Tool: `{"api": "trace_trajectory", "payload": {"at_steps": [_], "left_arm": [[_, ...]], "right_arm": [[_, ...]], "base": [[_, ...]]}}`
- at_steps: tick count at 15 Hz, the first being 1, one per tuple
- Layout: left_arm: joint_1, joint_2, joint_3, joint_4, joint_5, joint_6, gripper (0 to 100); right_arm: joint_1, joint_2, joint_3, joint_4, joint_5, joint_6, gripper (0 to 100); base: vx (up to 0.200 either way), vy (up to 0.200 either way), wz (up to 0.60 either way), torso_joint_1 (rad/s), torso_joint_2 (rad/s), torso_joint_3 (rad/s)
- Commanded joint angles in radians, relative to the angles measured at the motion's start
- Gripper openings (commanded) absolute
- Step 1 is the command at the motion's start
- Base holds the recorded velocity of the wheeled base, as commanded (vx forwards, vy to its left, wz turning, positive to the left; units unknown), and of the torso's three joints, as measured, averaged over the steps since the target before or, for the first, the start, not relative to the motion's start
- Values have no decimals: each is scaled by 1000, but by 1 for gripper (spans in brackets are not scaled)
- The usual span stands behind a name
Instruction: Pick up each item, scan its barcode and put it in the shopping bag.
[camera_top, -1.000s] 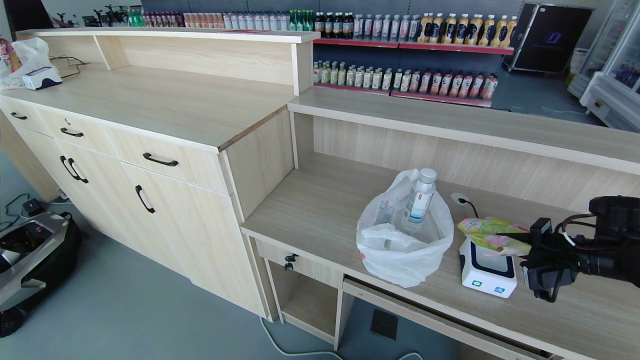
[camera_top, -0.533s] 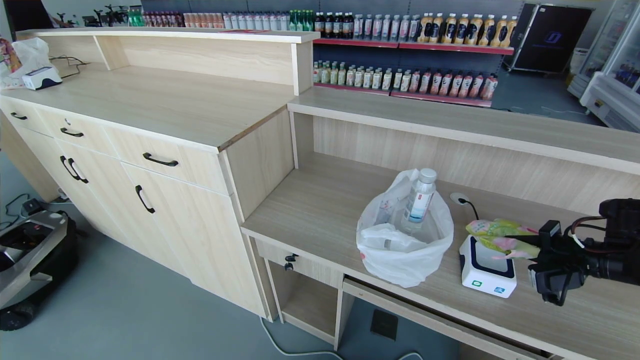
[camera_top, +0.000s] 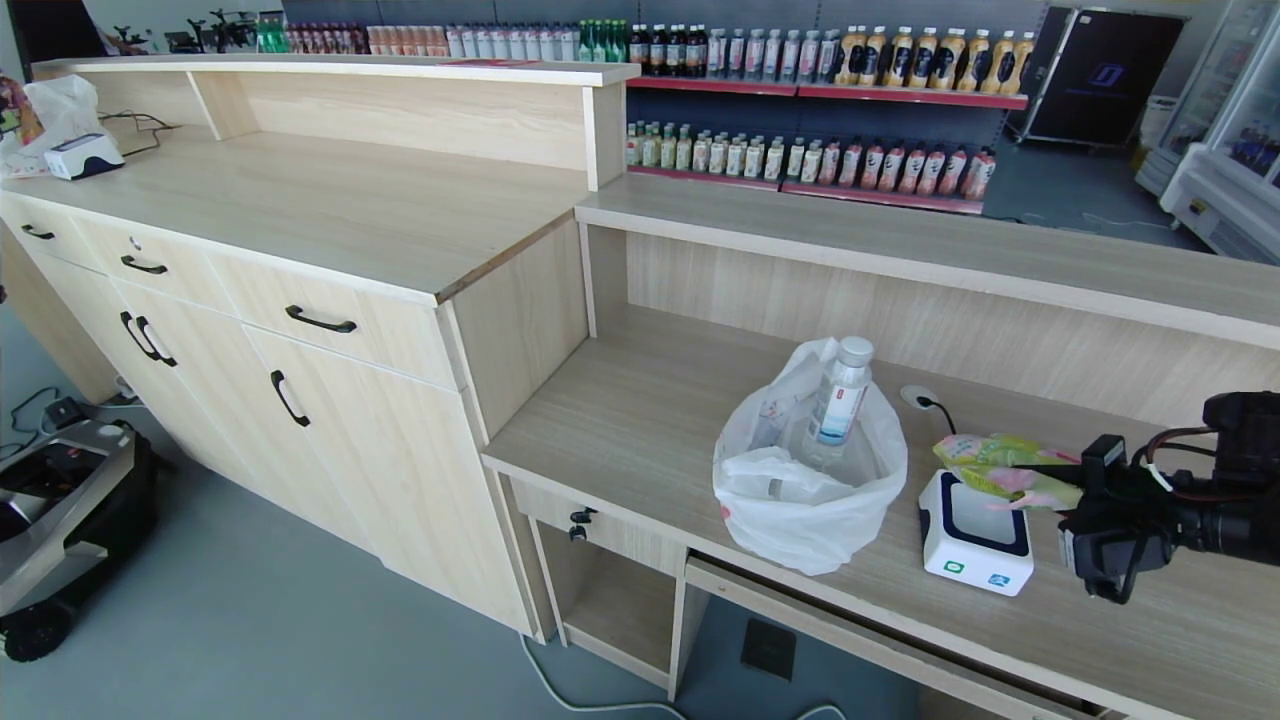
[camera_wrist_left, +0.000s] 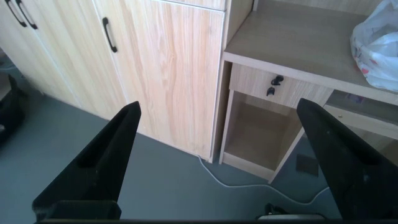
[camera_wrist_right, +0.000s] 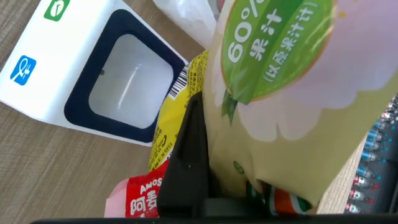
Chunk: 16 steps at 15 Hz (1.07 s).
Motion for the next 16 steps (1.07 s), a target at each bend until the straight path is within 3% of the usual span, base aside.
{"api": "trace_trajectory", "payload": {"at_steps": [1,3,5,6,7,8,9,10,13,16], "left_arm": [[0,0,0,0,0,0,100],[0,0,0,0,0,0,100],[0,0,0,0,0,0,100],[0,0,0,0,0,-2,100],[0,0,0,0,0,0,100],[0,0,0,0,0,0,100],[0,0,0,0,0,0,100],[0,0,0,0,0,-2,100],[0,2,0,0,0,-2,100],[0,0,0,0,0,0,100]], "right_arm": [[1,-114,8,1,-4,211,0],[1,-234,22,-7,-42,611,0],[10,-340,-36,1,-171,1001,0],[47,-391,-72,9,-320,1235,0],[70,-412,-85,20,-418,1355,0],[140,-452,-118,78,-705,1622,0],[165,-467,-104,89,-783,1739,0],[171,-489,-61,69,-783,1780,0],[163,-573,160,-157,-792,1728,0],[166,-569,175,-244,-795,1688,0]], "base": [[0,0,0,0,0,0],[0,0,0,0,0,0],[0,0,0,0,0,0],[0,0,0,0,0,0],[0,0,0,0,0,0],[0,0,0,0,0,0],[0,0,0,0,0,0],[0,0,0,0,0,0],[0,0,0,0,0,0],[0,0,0,0,0,0]]}}
